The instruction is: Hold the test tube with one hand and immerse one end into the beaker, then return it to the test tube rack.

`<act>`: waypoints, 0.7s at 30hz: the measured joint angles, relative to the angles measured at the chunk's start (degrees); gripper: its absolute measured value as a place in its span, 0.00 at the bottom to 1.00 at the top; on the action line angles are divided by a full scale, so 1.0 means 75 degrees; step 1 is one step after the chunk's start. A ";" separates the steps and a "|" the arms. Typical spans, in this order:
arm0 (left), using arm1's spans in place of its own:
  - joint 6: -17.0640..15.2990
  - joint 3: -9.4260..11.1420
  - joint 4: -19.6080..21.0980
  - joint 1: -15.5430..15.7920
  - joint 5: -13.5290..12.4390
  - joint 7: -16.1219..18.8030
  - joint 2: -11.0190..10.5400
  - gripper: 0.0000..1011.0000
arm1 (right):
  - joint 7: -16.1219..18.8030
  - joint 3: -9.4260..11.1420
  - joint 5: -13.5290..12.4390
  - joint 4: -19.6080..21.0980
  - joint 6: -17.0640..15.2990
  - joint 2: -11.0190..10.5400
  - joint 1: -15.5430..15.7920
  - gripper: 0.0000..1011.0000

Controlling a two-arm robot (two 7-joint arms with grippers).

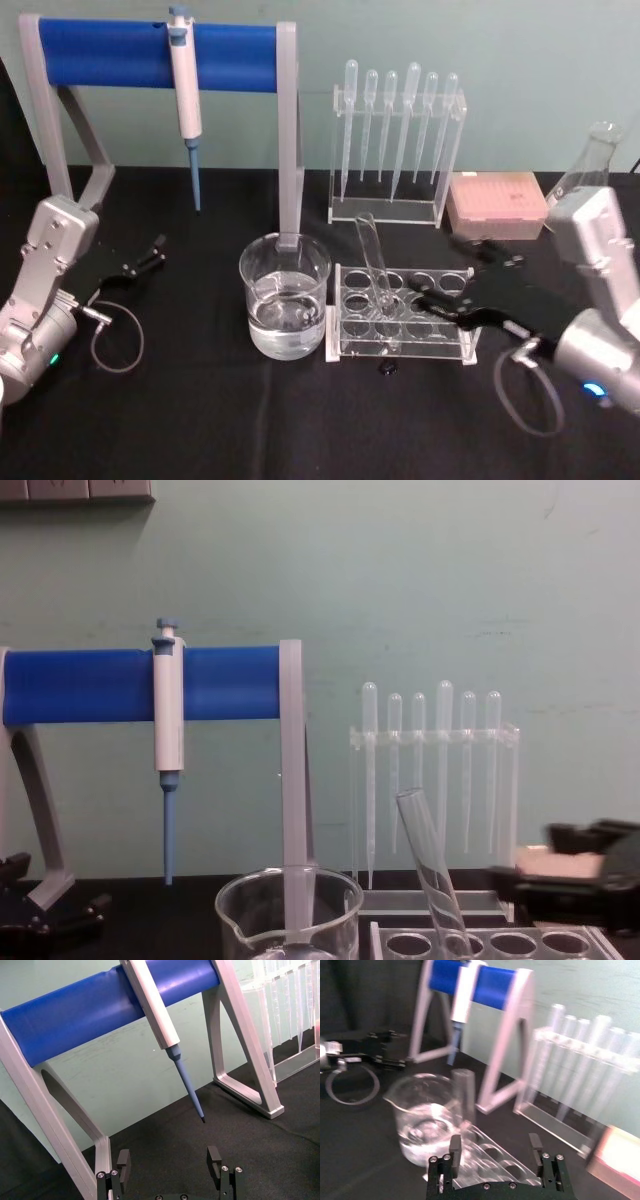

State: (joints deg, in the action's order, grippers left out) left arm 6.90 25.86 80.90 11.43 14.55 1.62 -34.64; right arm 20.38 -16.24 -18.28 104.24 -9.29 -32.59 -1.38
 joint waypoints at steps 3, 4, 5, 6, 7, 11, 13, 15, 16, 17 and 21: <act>0.0000 0.0000 0.0000 0.0000 -0.0001 0.0000 0.0000 0.99 | -0.0276 0.0453 -0.0008 0.0078 -0.0015 -0.0130 0.0359 0.90; 0.0000 0.0000 0.0000 0.0000 0.0000 0.0000 0.0000 0.99 | -0.0376 0.0559 0.0021 0.0048 -0.0008 -0.0131 0.0423 0.91; 0.0000 0.0000 0.0000 0.0000 0.0000 0.0000 0.0000 0.99 | -0.0474 0.0646 0.0057 -0.0011 0.0013 -0.0119 0.0464 0.95; 0.0000 0.0000 0.0000 0.0000 0.0000 0.0000 0.0000 0.99 | -0.0571 0.0733 0.0092 -0.0093 0.0043 -0.0091 0.0500 0.99; 0.0000 -0.0001 0.0000 0.0000 -0.0001 0.0000 0.0000 0.99 | -0.0667 0.0803 0.0130 -0.0185 0.0083 -0.0053 0.0519 0.99; 0.0000 -0.0001 0.0000 0.0000 0.0000 0.0000 0.0000 0.99 | -0.1130 0.1026 0.0338 -0.0837 0.0548 0.0320 0.0429 0.99; 0.0001 -0.0001 0.0000 0.0000 -0.0001 -0.0001 -0.0001 0.99 | -0.1516 0.1082 0.0582 -0.1437 0.1036 0.0710 0.0186 0.99; 0.0000 0.0000 0.0000 0.0000 0.0000 0.0000 0.0000 0.99 | -0.1736 0.1080 0.0736 -0.1779 0.1275 0.0931 0.0017 0.99; 0.0001 0.0000 0.0001 0.0000 0.0000 0.0000 0.0000 0.99 | -0.1923 0.1053 0.0881 -0.2116 0.1491 0.1129 -0.0156 0.99; 0.0000 0.0000 0.0000 0.0000 0.0000 0.0000 0.0000 0.99 | -0.2024 0.1034 0.0970 -0.2290 0.1607 0.1224 -0.0247 0.99; 0.0000 0.0000 0.0000 0.0000 0.0000 0.0000 0.0000 0.99 | -0.2303 0.0883 0.1273 -0.3277 0.2104 0.1731 -0.0752 0.99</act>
State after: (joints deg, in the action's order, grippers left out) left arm 6.91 25.86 80.90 11.43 14.55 1.62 -34.64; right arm 3.11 -9.62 -8.74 79.67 6.48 -19.61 -7.02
